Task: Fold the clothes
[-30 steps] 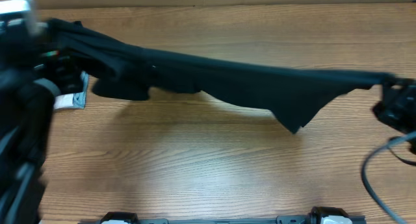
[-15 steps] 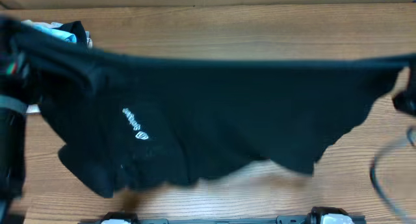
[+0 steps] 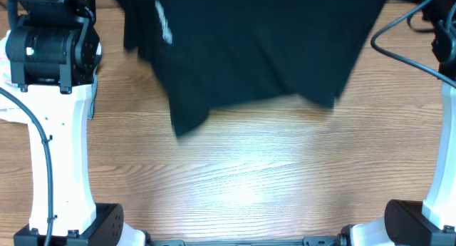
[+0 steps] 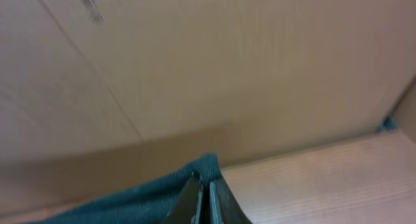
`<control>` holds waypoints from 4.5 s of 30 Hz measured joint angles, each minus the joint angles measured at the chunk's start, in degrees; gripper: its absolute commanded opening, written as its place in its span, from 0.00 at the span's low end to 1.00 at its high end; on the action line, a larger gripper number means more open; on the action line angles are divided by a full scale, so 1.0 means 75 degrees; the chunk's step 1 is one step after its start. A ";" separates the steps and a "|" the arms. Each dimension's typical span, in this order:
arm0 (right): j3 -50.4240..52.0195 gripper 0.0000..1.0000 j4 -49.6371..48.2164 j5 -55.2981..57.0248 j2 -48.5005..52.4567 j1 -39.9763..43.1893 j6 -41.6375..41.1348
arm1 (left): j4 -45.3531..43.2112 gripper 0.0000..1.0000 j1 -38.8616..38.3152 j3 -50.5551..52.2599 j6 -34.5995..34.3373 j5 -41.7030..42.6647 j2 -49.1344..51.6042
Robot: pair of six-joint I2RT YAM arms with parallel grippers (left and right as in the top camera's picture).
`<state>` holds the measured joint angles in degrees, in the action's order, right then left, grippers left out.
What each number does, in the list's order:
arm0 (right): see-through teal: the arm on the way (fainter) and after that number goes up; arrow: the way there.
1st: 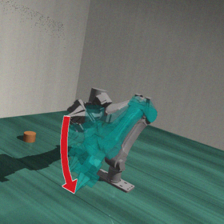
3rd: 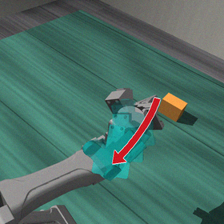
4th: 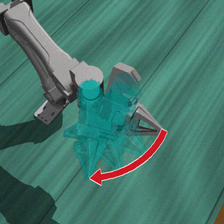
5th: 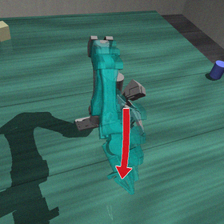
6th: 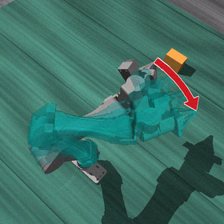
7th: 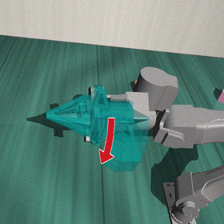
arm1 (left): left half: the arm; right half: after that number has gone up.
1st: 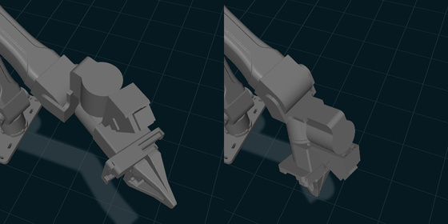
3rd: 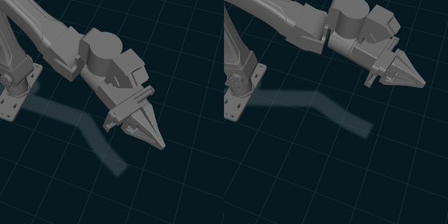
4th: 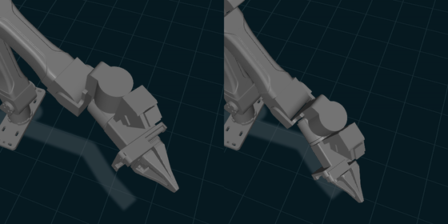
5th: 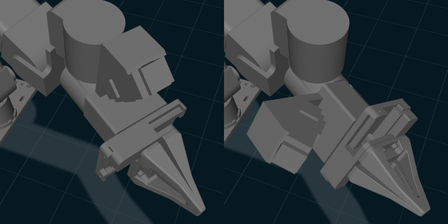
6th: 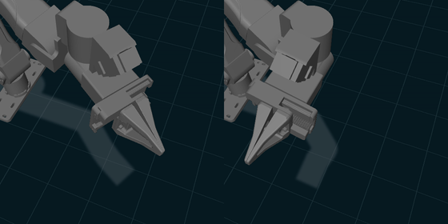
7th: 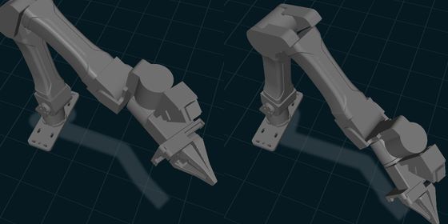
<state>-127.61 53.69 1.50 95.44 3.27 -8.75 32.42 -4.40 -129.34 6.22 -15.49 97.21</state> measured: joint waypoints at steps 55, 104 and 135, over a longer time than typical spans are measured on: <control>0.5907 0.04 0.4197 -0.1029 -0.2247 0.0012 -0.0813 | 0.7755 0.04 -0.0583 0.3567 -0.2276 0.1795 0.0099; 1.0792 0.05 -0.3672 -0.0245 -0.0761 0.0020 -0.3005 | -0.2215 0.14 -0.0618 0.7621 -0.2643 0.1693 0.1195; 1.0614 0.80 -0.4325 0.0026 -0.0775 0.0055 -0.2608 | -0.0941 1.00 -0.0618 0.6493 -0.2384 0.1303 0.1475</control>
<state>-48.01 21.26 1.69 89.62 3.68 -28.32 25.36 -9.04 -80.64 -11.66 -5.72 108.27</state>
